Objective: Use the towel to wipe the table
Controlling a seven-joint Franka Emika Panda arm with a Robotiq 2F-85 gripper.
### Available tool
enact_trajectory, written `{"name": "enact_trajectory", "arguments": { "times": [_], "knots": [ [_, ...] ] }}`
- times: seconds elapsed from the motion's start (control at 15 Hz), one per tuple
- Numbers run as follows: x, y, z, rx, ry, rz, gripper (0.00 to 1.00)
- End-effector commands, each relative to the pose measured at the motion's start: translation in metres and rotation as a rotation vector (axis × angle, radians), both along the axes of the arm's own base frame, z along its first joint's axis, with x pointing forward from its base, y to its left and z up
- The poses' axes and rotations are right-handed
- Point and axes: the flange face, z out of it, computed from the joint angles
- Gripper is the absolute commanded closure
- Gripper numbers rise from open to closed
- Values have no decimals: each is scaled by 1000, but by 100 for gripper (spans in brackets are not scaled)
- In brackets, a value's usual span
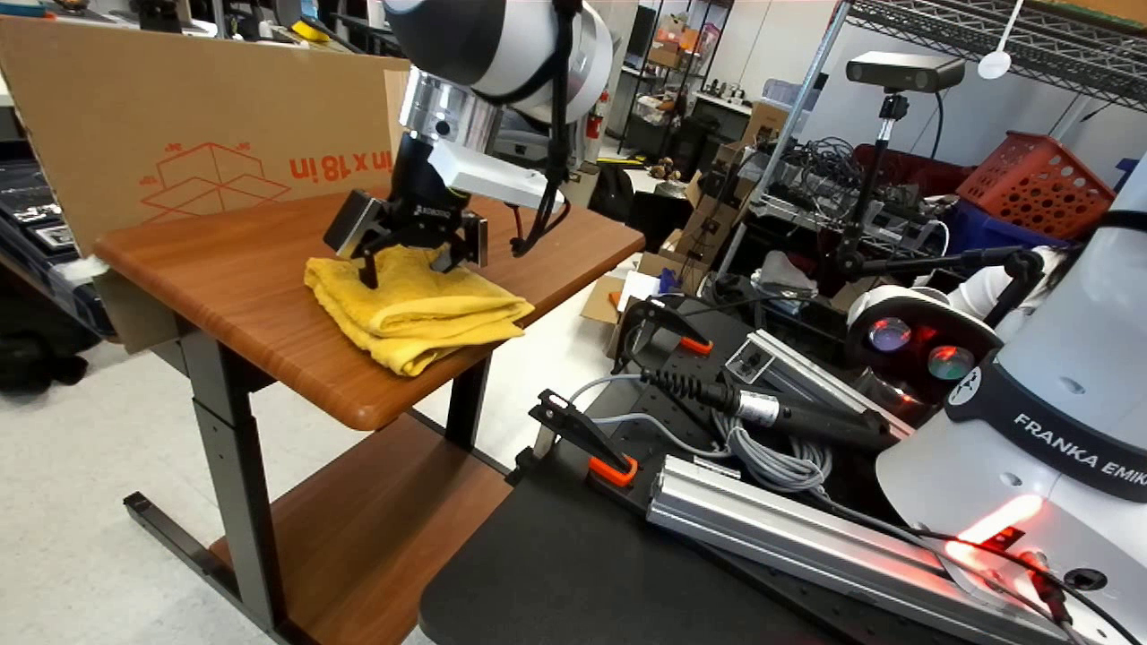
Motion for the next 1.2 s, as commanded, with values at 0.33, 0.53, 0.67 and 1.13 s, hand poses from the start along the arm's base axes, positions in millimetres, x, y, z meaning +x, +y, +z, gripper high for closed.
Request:
{"name": "enact_trajectory", "arguments": {
  "times": [0.33,0.53,0.67,1.13],
  "knots": [
    [18,-15,3,21,-20,-81,0],
    [29,-27,4,28,-36,-105,0],
    [27,-20,20,49,-62,-86,0],
    [39,0,79,115,-155,-51,0]
  ]
}}
